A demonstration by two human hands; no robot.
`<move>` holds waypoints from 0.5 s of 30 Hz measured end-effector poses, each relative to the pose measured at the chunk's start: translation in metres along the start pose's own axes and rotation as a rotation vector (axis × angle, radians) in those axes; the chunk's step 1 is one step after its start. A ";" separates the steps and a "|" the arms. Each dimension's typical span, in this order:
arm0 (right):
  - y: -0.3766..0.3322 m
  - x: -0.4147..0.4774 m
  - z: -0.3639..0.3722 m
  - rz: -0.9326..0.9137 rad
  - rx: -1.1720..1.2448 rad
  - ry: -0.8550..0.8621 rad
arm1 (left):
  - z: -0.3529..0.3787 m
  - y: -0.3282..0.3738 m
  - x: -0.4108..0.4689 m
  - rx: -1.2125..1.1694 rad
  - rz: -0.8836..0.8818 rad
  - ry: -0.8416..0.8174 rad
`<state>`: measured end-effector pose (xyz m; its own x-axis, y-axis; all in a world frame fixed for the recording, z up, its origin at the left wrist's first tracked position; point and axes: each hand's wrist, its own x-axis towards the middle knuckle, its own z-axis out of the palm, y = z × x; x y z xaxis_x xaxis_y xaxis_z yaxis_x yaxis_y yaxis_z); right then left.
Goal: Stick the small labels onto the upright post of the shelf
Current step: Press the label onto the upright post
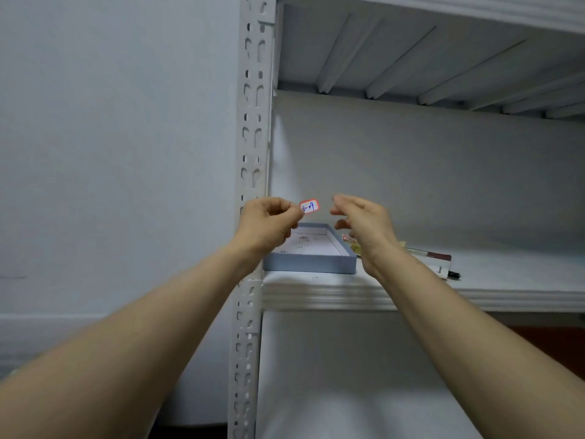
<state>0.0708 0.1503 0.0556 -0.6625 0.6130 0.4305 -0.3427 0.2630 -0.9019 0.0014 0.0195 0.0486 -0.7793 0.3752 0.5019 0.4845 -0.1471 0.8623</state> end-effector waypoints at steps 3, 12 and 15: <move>0.004 -0.009 0.011 -0.009 -0.054 -0.106 | -0.013 -0.006 -0.005 0.023 0.005 0.001; 0.019 -0.024 0.034 -0.053 -0.088 -0.181 | -0.036 -0.024 -0.016 0.050 -0.052 0.001; 0.024 -0.028 0.036 -0.024 -0.079 -0.192 | -0.042 -0.032 -0.017 0.046 -0.079 -0.004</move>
<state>0.0571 0.1121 0.0230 -0.7724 0.4544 0.4437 -0.3114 0.3380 -0.8881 -0.0170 -0.0204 0.0150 -0.8143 0.3880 0.4317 0.4393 -0.0742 0.8953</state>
